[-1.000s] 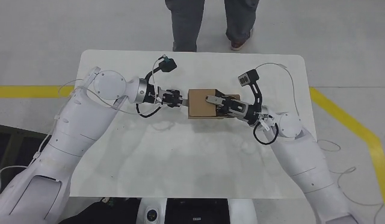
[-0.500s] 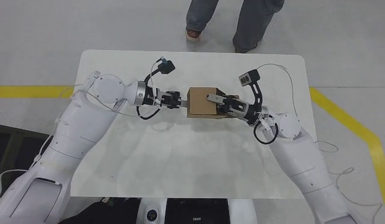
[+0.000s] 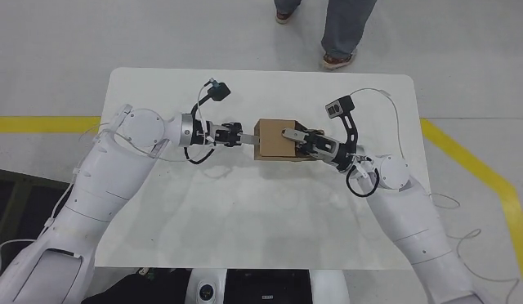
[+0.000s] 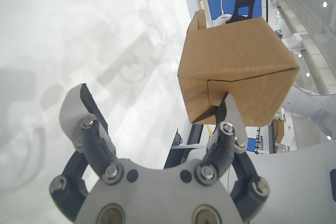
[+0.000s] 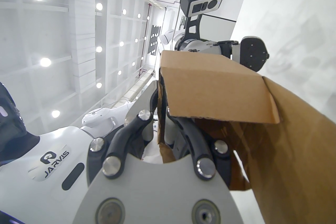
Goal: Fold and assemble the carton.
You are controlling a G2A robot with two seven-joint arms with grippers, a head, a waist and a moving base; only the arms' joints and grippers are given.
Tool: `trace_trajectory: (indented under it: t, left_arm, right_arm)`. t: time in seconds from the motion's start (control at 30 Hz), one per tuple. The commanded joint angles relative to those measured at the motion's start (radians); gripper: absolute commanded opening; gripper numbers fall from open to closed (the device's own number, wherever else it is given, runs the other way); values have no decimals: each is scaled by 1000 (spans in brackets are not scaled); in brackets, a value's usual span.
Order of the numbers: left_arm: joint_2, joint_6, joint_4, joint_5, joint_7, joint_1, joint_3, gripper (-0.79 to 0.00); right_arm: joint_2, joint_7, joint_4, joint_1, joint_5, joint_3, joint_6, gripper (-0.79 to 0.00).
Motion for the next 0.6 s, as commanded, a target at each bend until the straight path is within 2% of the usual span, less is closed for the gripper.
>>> trace_trajectory:
  t: [0.0, 0.37, 0.57]
  left_arm:
    - [-2, 2, -1, -3, 14, 1, 2, 0]
    - [-16, -6, 9, -21, 40, -10, 27, 0]
    - [-11, 3, 32, 7, 27, -16, 12, 0]
  right_arm:
    - [-1, 1, 1, 2, 1, -3, -2, -785]
    - [-5, 6, 11, 4, 4, -3, -5, -785]
    - [-1, 21, 22, 0, -25, 7, 8, -785]
